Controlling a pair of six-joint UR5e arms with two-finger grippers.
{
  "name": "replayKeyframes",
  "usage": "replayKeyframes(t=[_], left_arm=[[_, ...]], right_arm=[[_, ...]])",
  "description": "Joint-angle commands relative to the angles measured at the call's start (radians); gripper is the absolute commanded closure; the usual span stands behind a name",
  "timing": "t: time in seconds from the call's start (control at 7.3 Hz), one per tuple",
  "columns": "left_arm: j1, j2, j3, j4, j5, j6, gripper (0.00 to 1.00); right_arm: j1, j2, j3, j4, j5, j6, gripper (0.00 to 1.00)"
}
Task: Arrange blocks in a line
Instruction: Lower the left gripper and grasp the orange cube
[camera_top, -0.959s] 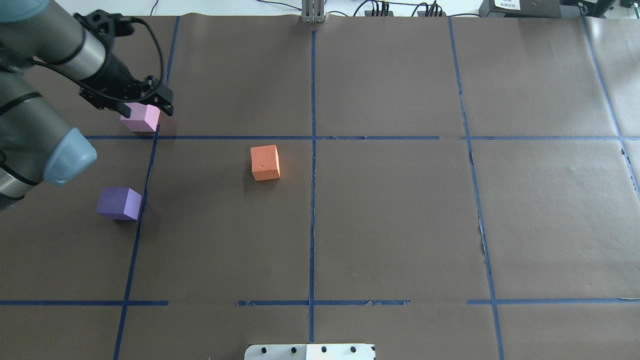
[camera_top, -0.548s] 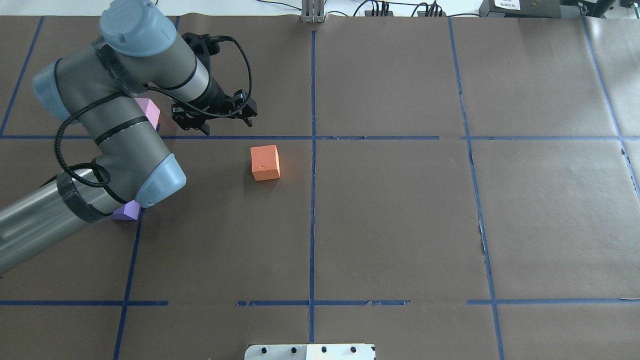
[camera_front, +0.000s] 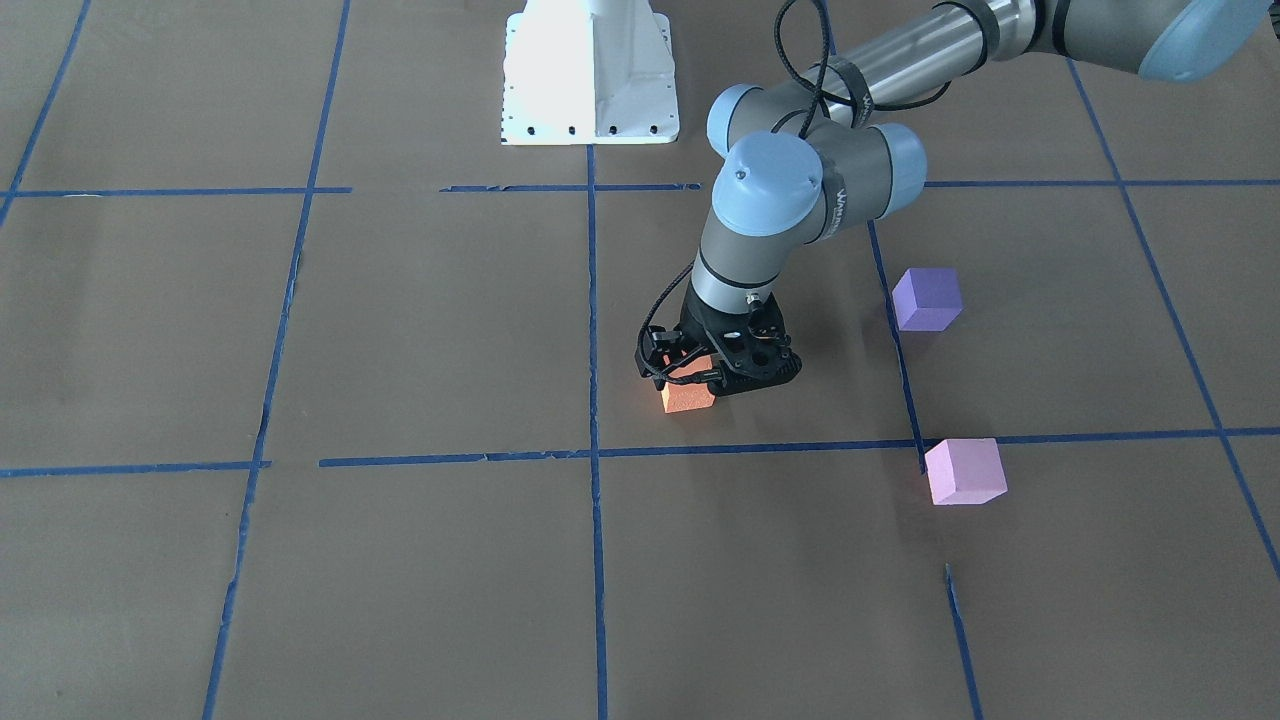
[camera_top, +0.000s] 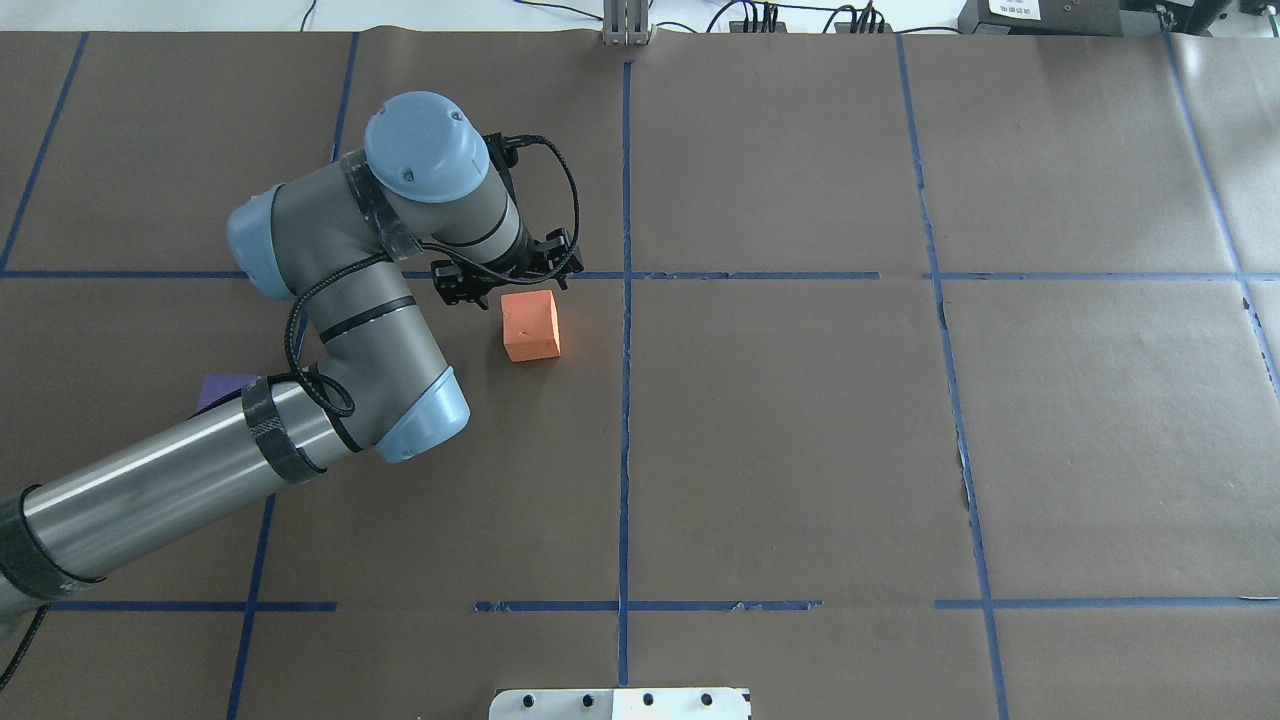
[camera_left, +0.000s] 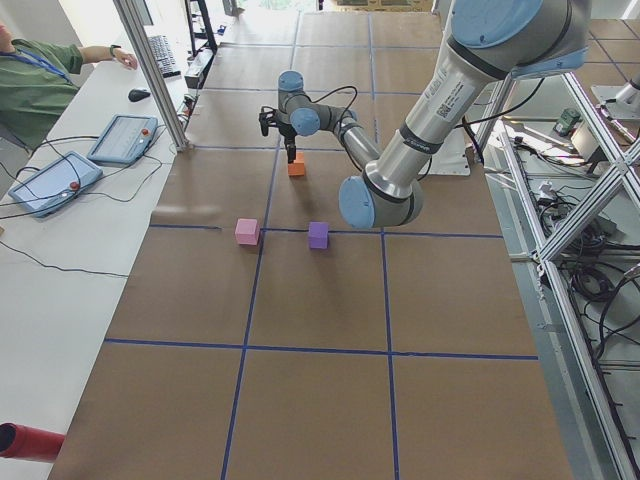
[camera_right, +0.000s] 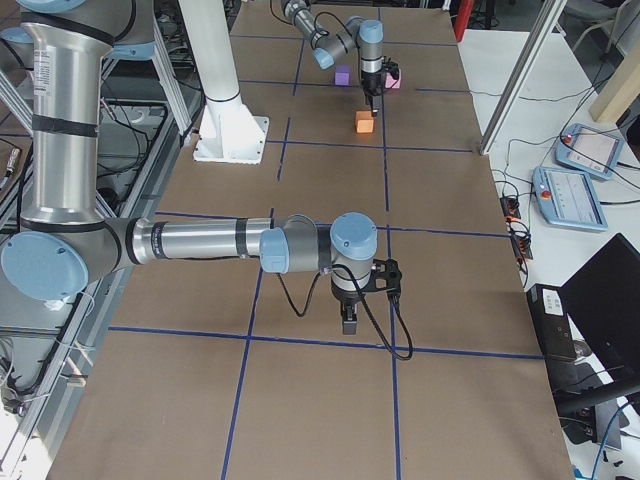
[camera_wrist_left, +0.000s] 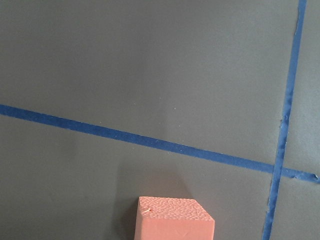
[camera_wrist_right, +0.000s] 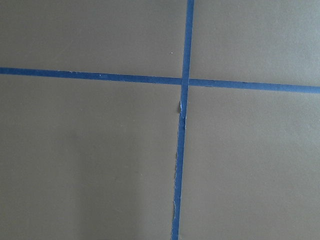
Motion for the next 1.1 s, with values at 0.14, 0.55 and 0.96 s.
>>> replayKeyframes(t=[0.14,0.55,0.96], left_arm=[[0.038,0.0,0.055,-0.005,0.055,-0.001,0.0],[0.052,-0.002,0.06,-0.015,0.05,0.035,0.66],[0.008,0.015,0.041,-0.009,-0.029,0.093,0.92]], right_arm=[[0.0,0.0,0.0,0.0,0.0,0.0,0.0],[0.0,0.0,0.001,0.0,0.0,0.0,0.0],[0.0,0.0,0.0,0.0,0.0,0.0,0.0]])
